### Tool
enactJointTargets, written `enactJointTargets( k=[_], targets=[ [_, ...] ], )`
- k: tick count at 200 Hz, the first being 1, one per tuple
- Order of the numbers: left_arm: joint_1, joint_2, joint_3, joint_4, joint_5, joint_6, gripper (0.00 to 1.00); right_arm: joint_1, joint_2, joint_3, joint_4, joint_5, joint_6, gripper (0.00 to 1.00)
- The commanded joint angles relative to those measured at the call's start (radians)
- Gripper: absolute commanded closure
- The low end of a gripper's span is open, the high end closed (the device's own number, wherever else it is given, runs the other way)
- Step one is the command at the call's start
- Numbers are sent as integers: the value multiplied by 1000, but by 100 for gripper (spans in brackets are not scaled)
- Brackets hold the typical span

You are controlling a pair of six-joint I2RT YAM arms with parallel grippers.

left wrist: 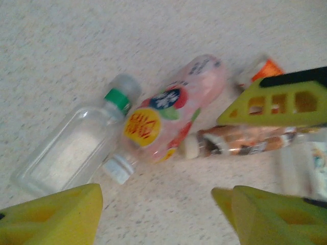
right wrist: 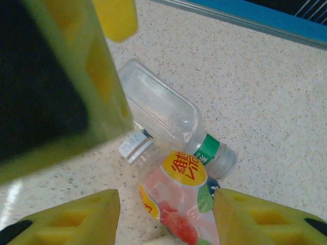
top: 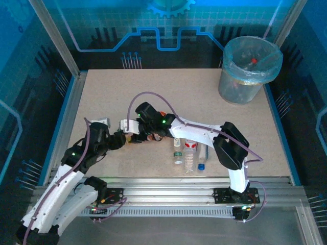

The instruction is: Put the plastic bottles in the bin

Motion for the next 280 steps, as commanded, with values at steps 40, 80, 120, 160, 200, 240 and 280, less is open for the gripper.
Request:
enactJointTargets(
  k=[40, 80, 120, 160, 200, 240, 280],
  targets=[
    [43, -106, -49, 78, -303, -125, 31, 51, 149, 9, 133, -75, -231, 47],
    [49, -179, -62, 47, -395, -133, 30, 99, 199, 39, 133, 2, -307, 45],
    [52, -219, -67, 66, -420, -117, 30, 142, 258, 109, 72, 131, -365, 42],
    [55, -218, -73, 76, -415, -120, 30, 177, 299, 134, 113, 263, -434, 42],
    [55, -221, -80, 80, -406, -125, 30, 197, 339, 130, 209, 401, -484, 43],
    [55, -222, -86, 92, -397, -116, 30, 210, 350, 83, 338, 472, -544, 43],
    [55, -221, -98, 116, -393, -119, 30, 209, 342, 58, 426, 490, -611, 43]
  ],
)
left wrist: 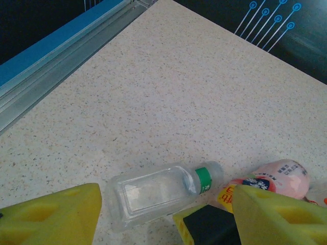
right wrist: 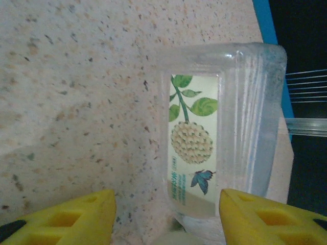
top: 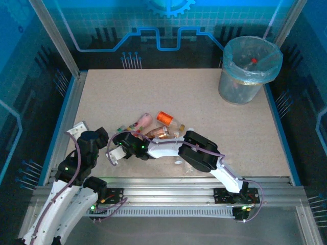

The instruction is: Put the plastic bottles in the bin

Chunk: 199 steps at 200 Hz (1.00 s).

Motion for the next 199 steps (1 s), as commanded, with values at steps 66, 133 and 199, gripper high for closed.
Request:
enactJointTargets(
  k=[66, 133, 199],
  targets=[
    [9, -9, -18, 42, 20, 1, 30, -4, -36, -36, -29, -1, -57, 51],
    [9, 2, -19, 49, 44, 0, 30, -22, -71, -104, 32, 34, -59, 51],
    [9, 76, -26, 115, 128, 38, 30, -69, -103, -117, 19, -28, -14, 57]
  ],
)
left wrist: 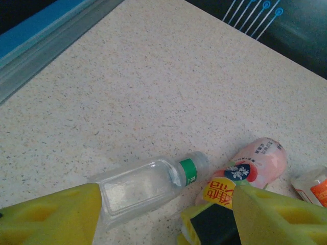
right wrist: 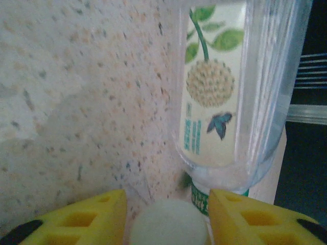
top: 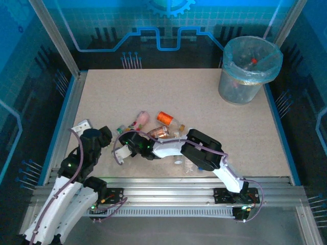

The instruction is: Put the plastic bottles in the bin

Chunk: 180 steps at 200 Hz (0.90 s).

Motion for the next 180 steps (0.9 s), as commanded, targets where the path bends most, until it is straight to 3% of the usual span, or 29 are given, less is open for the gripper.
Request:
enactJointTargets(
  k=[1, 30, 108, 180],
  targets=[
    [6, 25, -17, 61, 55, 32, 30, -31, -53, -7, -31, -48, 38, 57],
    [6, 57, -25, 86, 83, 36, 30, -33, -42, 1, -32, -63, 45, 58],
    [9, 56, -42, 131, 103, 53, 30, -52, -110, 37, -102, -168, 188, 80],
    [23, 66, 39, 140, 118, 130, 30, -86, -286, -4, -140, -274, 377, 83]
  ],
)
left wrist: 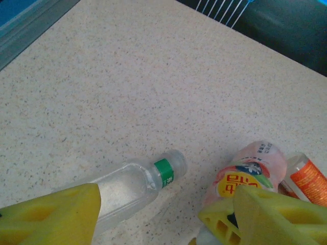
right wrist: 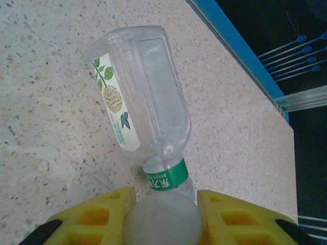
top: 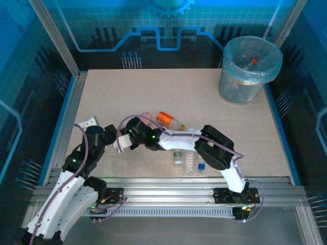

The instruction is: Put the plastic bottles in the bin

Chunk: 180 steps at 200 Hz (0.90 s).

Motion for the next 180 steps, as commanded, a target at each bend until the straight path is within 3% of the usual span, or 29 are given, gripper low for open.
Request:
enactJointTargets(
  k=[1, 76, 113, 145, 168, 180],
  targets=[
    [9, 6, 54, 13, 25, 59, 30, -26, -104, -7, 4, -76, 116, 83],
    [9, 103, 213, 62, 49, 117, 30, -120, -288, 32, 16, -89, 263, 87],
    [9, 263, 323, 292, 215, 185, 32, -277, -353, 118, 65, -70, 283, 88],
    [-15, 496, 528, 447, 459, 170, 33, -455, -316, 357, 7, 11, 354, 91],
    [-102, 653, 696, 487, 527, 249, 32, -597, -218, 618, -75, 122, 497, 100],
    [-141, 734, 799, 457, 555, 279, 31, -663, -134, 790, -128, 229, 577, 100]
  ],
)
